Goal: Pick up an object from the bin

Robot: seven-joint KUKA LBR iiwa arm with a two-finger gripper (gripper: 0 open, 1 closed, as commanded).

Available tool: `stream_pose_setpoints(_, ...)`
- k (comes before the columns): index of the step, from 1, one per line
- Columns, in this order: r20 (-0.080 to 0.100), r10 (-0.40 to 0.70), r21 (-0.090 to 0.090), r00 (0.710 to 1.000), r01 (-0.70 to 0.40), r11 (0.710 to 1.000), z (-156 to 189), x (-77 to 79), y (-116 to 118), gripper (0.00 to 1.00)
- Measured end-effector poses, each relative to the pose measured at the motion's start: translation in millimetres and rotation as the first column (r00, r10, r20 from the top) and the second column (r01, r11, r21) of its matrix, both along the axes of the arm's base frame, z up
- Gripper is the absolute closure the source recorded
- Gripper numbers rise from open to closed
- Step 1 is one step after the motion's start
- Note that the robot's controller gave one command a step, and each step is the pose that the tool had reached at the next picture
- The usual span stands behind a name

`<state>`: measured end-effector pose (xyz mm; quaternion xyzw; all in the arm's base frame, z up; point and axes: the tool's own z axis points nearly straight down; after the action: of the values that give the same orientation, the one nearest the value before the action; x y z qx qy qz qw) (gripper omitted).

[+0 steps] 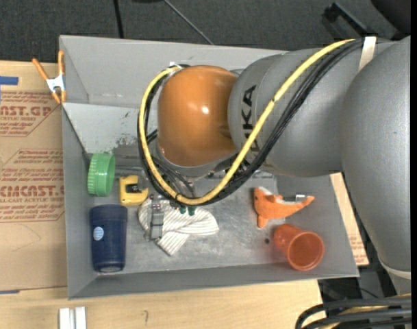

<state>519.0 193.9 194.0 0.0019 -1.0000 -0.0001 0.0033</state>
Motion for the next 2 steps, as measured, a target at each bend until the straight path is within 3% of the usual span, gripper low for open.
stream_pose_setpoints(1, 0.007, -0.002, 0.002, 1.000, 0.002, 1.000, 4.8, 1.7, -1.1, 0.00)
stream_pose_setpoints(2, 0.013, 0.072, 0.002, 0.997, -0.072, 0.997, -39.4, 13.0, -23.2, 0.00)
